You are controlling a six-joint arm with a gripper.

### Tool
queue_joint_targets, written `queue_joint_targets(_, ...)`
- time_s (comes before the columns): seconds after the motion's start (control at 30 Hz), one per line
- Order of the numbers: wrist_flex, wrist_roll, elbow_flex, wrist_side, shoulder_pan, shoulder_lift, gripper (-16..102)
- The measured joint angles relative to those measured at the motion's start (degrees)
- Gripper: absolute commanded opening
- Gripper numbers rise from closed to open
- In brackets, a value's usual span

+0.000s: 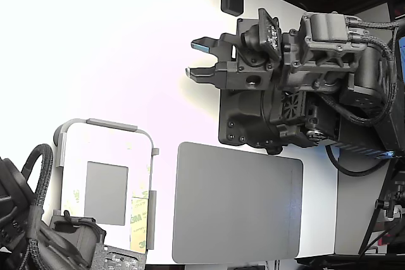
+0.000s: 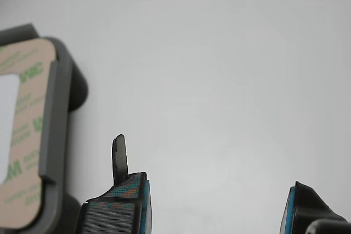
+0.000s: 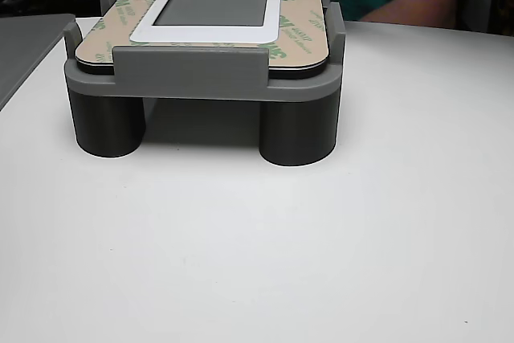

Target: Peel off protective film from adhesive tape.

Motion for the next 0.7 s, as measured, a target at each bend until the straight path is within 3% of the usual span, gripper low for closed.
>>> queue_joint_targets(0.3,0.0,-1.76,0.0,-2.81,0.0,0.0,100)
queue_joint_targets(0.6,-0.09,0.62,-0.97,2.2,1.41,-1.05,101)
queue_joint_targets(0.7,-0.09,2.55,-4.48,6.86,5.19,-4.39,100)
